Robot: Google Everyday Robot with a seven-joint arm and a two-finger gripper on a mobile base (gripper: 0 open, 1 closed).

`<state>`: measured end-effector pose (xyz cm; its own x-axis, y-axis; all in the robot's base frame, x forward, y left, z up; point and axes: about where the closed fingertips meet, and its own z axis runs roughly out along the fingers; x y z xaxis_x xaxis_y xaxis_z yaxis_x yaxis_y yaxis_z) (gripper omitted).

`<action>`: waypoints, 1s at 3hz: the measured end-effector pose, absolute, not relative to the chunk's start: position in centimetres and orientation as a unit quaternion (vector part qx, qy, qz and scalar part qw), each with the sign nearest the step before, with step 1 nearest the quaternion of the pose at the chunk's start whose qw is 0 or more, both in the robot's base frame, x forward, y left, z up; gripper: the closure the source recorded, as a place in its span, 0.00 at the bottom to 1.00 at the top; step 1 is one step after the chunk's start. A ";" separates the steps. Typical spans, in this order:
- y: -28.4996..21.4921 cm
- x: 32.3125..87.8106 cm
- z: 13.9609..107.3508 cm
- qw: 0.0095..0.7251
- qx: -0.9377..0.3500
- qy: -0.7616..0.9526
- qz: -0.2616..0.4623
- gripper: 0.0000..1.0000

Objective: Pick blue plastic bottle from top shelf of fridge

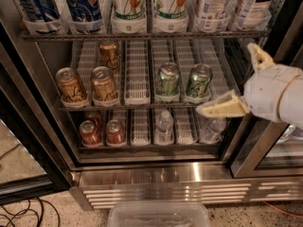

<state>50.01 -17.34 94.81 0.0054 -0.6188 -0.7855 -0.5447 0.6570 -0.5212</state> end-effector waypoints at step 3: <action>-26.6 52.2 97.8 0.685 -0.282 0.669 -0.060 0.00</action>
Offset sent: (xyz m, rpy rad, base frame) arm 0.0242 -0.0547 0.0362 0.1514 -0.1593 -0.1232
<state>52.24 -26.62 97.79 0.0979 -0.4594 -0.8828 -0.2955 0.8336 -0.4666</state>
